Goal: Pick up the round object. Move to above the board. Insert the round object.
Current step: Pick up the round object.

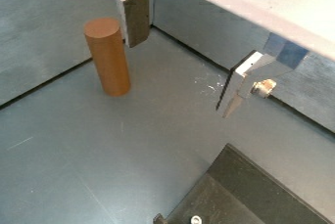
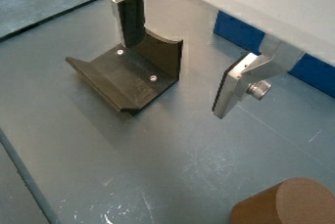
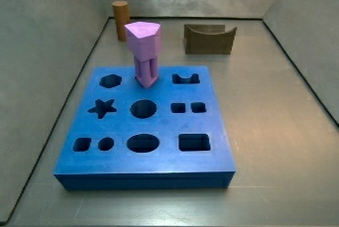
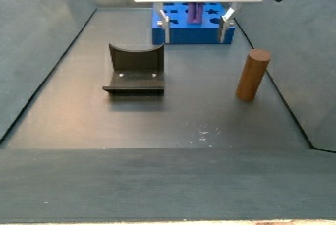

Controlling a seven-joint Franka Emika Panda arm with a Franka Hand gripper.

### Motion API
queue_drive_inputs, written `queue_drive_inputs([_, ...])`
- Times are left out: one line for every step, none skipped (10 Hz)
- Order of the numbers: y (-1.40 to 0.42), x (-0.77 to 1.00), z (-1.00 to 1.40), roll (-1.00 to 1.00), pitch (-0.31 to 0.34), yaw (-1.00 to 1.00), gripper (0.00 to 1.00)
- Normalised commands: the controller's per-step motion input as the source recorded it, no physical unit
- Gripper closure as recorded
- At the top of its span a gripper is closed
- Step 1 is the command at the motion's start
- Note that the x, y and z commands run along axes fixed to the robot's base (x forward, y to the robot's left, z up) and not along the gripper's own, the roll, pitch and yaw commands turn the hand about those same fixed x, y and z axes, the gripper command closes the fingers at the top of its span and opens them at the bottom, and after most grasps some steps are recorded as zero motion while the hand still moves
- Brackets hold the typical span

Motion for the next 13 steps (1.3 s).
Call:
queue_drive_inputs([0.00,0.00,-0.03,0.00,0.000,0.00,0.00])
queue_drive_inputs([0.02,-0.27,-0.06,0.00,0.000,-0.07,0.00])
queue_drive_inputs([0.11,-0.39,0.00,-0.02,0.000,-0.11,0.00])
queue_drive_inputs([0.12,-0.50,-0.01,0.00,0.000,-0.07,0.00])
queue_drive_inputs([0.15,-0.57,0.00,0.00,-0.006,-0.01,0.00])
queue_drive_inputs([0.09,-0.64,0.01,0.00,-0.086,0.00,0.00])
queue_drive_inputs([0.02,-0.67,0.00,0.00,-0.149,0.00,0.00])
queue_drive_inputs([0.00,-0.69,0.00,0.00,-0.200,0.00,0.00])
queue_drive_inputs([0.00,-0.67,0.00,0.00,-0.214,0.00,0.00])
queue_drive_inputs([0.03,-0.63,-0.01,0.00,-0.197,0.00,0.00])
queue_drive_inputs([0.14,-0.63,-0.14,-0.02,-0.277,0.00,0.00])
queue_drive_inputs([0.15,-0.55,-0.23,-0.01,-0.266,0.00,0.00])
queue_drive_inputs([0.12,-0.49,-0.26,0.00,-0.251,0.00,0.00])
